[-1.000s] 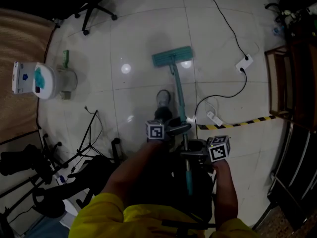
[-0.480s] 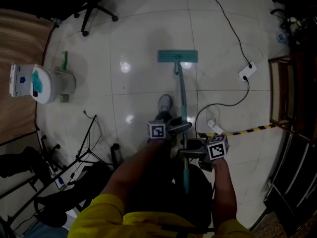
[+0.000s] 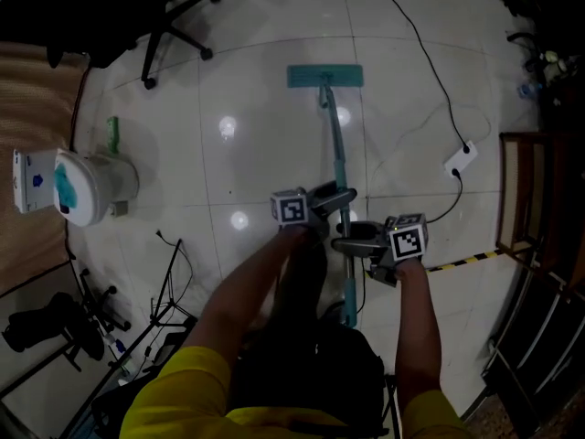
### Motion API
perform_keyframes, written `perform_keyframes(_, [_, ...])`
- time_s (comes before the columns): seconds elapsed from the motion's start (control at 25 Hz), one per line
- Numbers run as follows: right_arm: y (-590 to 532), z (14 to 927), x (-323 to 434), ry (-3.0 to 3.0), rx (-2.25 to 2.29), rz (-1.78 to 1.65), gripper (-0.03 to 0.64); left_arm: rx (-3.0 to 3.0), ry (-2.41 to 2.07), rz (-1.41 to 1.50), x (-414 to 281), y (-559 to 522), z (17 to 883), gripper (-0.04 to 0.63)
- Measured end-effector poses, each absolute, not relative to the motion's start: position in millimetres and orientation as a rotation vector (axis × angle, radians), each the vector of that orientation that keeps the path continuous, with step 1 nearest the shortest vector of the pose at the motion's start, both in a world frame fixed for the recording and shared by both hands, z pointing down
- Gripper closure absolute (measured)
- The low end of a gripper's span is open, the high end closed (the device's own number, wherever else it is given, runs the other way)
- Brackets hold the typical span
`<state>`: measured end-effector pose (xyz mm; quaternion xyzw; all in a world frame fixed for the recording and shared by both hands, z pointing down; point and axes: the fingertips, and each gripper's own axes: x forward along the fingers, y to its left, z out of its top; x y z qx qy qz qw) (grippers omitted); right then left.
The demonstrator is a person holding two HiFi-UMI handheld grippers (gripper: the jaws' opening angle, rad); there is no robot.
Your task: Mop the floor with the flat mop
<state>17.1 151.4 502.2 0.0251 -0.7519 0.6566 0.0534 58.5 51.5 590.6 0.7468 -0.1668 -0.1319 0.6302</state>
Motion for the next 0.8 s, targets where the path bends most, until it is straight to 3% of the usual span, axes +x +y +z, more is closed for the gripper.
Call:
perform_keyframes(0.44, [-13.0,522.4,-7.6,-2.314,0.27,2.043,0.267,1.707,-0.325,-0.281,35.6,-106.0,609.5,0.169])
perform_keyframes(0.8, [-11.1,505.5,-30.1,-2.317,0.258,1.98,0.261,1.75,-0.303,-0.262,17.2,-108.2,592.0,0.169])
